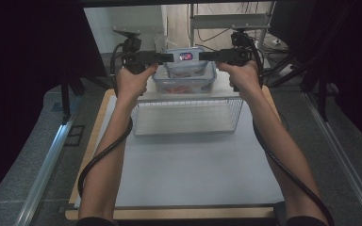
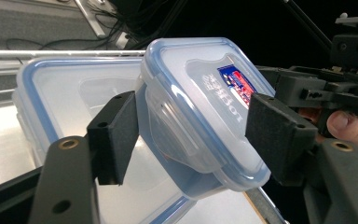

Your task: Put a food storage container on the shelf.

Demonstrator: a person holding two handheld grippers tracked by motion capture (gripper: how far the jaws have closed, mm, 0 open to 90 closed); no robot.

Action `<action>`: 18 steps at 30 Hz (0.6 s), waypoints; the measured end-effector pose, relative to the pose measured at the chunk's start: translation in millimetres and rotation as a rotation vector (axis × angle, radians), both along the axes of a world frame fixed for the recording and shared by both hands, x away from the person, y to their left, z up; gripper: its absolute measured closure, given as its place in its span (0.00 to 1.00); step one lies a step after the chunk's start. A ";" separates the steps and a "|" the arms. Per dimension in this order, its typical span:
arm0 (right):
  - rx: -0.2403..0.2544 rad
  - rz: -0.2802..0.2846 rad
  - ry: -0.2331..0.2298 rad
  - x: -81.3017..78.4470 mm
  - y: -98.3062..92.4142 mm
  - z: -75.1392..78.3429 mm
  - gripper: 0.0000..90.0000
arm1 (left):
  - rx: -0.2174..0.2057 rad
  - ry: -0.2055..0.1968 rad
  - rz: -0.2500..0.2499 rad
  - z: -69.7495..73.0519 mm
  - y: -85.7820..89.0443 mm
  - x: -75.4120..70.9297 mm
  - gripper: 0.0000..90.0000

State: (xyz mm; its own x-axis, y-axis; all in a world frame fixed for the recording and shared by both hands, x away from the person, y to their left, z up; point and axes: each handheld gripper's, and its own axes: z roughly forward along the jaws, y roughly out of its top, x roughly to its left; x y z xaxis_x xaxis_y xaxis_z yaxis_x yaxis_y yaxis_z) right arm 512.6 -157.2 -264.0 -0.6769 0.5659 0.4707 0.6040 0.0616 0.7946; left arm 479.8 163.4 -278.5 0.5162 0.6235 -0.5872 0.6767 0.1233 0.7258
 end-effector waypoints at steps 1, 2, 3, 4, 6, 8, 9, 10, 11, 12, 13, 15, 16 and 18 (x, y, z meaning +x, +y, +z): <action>-0.002 0.000 -0.009 -1.2 -0.2 0.0 0.50 | 0.003 -0.017 0.003 0.8 0.6 -2.0 0.37; -0.022 0.000 -0.034 -3.9 -0.9 0.2 0.48 | 0.015 -0.036 0.002 1.7 1.1 -4.5 0.35; -0.038 -0.001 -0.058 -6.4 -1.5 0.4 0.46 | 0.025 -0.050 0.002 2.3 1.3 -6.8 0.34; -0.045 -0.003 -0.077 -8.4 -2.4 0.5 0.45 | 0.038 -0.071 0.001 2.9 1.3 -10.3 0.32; -0.071 -0.007 -0.125 -14.4 -6.5 1.6 0.43 | 0.057 -0.128 -0.017 3.3 1.9 -18.0 0.29; -0.073 -0.008 -0.167 -20.2 -12.0 2.5 0.43 | 0.076 -0.173 -0.045 2.7 2.2 -28.0 0.25; -0.071 -0.008 -0.186 -23.9 -15.4 2.3 0.43 | 0.085 -0.192 -0.066 1.8 2.1 -32.5 0.24; -0.078 -0.007 -0.191 -27.7 -18.0 2.3 0.44 | 0.095 -0.212 -0.078 0.8 2.1 -35.6 0.23; -0.084 -0.005 -0.201 -30.4 -20.0 1.7 0.44 | 0.115 -0.233 -0.079 -0.3 1.3 -40.2 0.22; -0.095 -0.008 -0.213 -34.3 -22.5 0.8 0.44 | 0.150 -0.260 -0.079 -1.7 0.0 -44.3 0.22; -0.108 -0.012 -0.224 -38.3 -25.1 -0.5 0.44 | 0.198 -0.291 -0.081 -3.3 -1.7 -47.6 0.21; -0.126 -0.017 -0.238 -46.7 -30.3 -5.2 0.45 | 0.283 -0.321 -0.060 -7.4 -8.0 -50.8 0.21; -0.131 -0.017 -0.240 -49.4 -31.8 -7.2 0.45 | 0.317 -0.323 -0.047 -9.5 -11.2 -50.7 0.21; -0.145 -0.015 -0.243 -55.9 -35.5 -13.4 0.45 | 0.368 -0.322 -0.006 -13.0 -16.2 -48.3 0.22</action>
